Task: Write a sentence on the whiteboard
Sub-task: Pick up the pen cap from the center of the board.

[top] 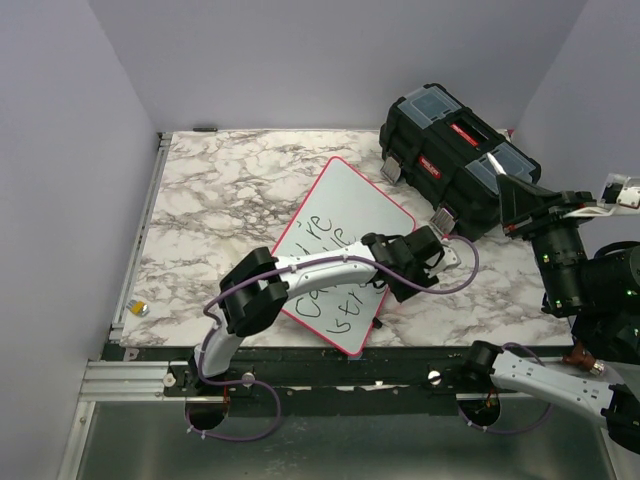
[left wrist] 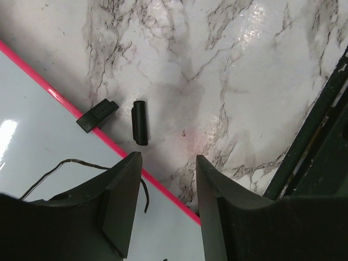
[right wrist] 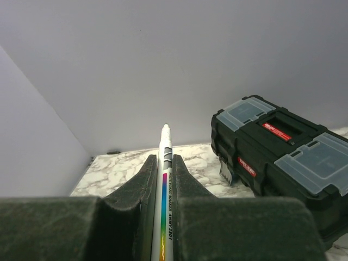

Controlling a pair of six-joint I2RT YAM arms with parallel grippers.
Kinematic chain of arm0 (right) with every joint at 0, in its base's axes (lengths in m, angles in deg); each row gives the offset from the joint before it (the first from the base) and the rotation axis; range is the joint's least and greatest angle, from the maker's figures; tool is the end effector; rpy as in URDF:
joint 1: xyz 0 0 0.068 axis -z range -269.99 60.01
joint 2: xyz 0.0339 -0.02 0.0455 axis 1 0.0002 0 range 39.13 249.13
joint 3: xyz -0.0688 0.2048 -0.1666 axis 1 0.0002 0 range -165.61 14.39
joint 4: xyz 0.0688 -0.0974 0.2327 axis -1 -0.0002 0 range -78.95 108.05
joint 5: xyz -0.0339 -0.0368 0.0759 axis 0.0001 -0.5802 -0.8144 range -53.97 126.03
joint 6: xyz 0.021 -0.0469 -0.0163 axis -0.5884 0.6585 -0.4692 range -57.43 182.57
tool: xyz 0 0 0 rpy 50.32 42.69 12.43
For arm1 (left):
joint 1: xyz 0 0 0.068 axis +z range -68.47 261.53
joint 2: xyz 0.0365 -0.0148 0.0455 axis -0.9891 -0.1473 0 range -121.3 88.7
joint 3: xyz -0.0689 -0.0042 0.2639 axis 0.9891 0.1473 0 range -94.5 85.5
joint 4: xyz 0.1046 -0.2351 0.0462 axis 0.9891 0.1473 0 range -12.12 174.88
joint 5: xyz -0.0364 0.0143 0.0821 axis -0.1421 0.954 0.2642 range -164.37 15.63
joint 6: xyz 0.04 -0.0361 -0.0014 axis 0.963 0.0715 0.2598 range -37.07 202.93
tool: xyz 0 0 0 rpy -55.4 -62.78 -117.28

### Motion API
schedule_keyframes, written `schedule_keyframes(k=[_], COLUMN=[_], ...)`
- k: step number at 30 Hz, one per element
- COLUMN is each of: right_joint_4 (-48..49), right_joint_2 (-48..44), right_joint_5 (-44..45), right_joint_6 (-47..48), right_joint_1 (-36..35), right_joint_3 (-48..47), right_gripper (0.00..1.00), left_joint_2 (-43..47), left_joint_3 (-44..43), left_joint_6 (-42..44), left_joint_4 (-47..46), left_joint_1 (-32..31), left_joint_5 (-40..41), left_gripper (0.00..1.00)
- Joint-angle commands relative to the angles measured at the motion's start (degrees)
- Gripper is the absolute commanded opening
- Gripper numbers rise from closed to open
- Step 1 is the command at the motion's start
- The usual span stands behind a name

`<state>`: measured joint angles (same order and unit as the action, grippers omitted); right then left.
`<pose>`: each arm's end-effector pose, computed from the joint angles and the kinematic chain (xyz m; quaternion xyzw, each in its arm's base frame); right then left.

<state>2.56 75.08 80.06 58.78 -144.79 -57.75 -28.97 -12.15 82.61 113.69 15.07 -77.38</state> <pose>0.0558 0.0363 0.4968 0.0513 0.6085 0.1874 0.7694 0.1800 -0.4177 0.2291 0.5279 0.7965 -0.1826 0.2315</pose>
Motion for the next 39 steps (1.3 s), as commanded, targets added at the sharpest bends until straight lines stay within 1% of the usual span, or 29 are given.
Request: schedule_keyframes(k=[1, 3, 13, 18, 30, 33, 39], right_joint_4=[1.3, 1.6, 1.5, 1.0, 0.5, 0.4, -0.3], right_joint_2=[-0.1, -0.2, -0.2, 0.1, 0.2, 0.3, 0.1], right_joint_5=[-1.8, -2.1, -3.1, -3.3, -4.2, -4.4, -4.2], right_joint_6=[-0.3, -0.6, -1.4, -1.4, -2.2, -2.3, -2.5], right_joint_1=[-0.4, -0.4, -0.4, -0.4, -0.4, -0.3, -0.4], right_joint_3=[0.8, 1.1, 2.2, 2.1, 2.3, 2.4, 2.3], right_gripper=[0.01, 0.01, 0.01, 0.01, 0.01, 0.01, 0.01], left_joint_2=[-3.0, -3.9, -9.0, -11.4, -14.5, -15.7, -17.2], left_joint_3=[-2.8, -3.1, -7.1, -9.7, -10.6, -12.0, -13.3], left_joint_6=[2.2, 2.7, 4.6, 5.8, 7.4, 7.9, 8.1], left_joint_4=[0.7, 0.7, 2.6, 4.5, 6.1, 7.2, 9.0], left_joint_1=[-0.3, -0.3, 0.3, 0.4, 1.1, 1.3, 1.9], left_joint_5=[2.5, 4.0, 4.6, 6.4, 7.5, 7.3, 7.0], left_gripper=[0.45, 0.45, 0.45, 0.44, 0.43, 0.43, 0.39])
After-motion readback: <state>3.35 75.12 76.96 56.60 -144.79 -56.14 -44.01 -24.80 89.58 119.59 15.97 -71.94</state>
